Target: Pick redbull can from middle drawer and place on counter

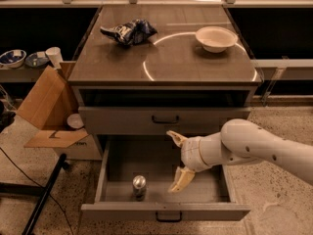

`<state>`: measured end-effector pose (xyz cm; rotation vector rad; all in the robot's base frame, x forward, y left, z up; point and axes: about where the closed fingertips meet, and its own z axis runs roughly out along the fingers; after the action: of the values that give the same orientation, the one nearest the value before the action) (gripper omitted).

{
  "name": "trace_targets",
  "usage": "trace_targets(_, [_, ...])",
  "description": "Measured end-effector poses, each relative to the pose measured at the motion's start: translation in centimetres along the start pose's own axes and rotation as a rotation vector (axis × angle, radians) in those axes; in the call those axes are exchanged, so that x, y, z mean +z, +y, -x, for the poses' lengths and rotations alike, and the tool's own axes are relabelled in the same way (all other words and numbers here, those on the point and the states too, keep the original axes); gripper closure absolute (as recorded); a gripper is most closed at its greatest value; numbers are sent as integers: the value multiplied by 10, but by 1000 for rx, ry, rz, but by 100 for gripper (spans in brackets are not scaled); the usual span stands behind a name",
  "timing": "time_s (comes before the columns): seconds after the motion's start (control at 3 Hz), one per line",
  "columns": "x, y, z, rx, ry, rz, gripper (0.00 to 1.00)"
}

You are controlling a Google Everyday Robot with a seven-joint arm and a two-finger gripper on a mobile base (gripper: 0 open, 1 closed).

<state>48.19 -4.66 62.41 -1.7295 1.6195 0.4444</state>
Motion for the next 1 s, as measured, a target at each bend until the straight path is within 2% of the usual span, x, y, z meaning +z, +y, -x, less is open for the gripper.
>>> trace_targets(0.33, [48,-15,-22,-7,-103,13,0])
trace_targets(0.67, [96,-13,-43,16,-190,37,0])
trace_targets(1.0, [153,2,-57,64,-279,88,0])
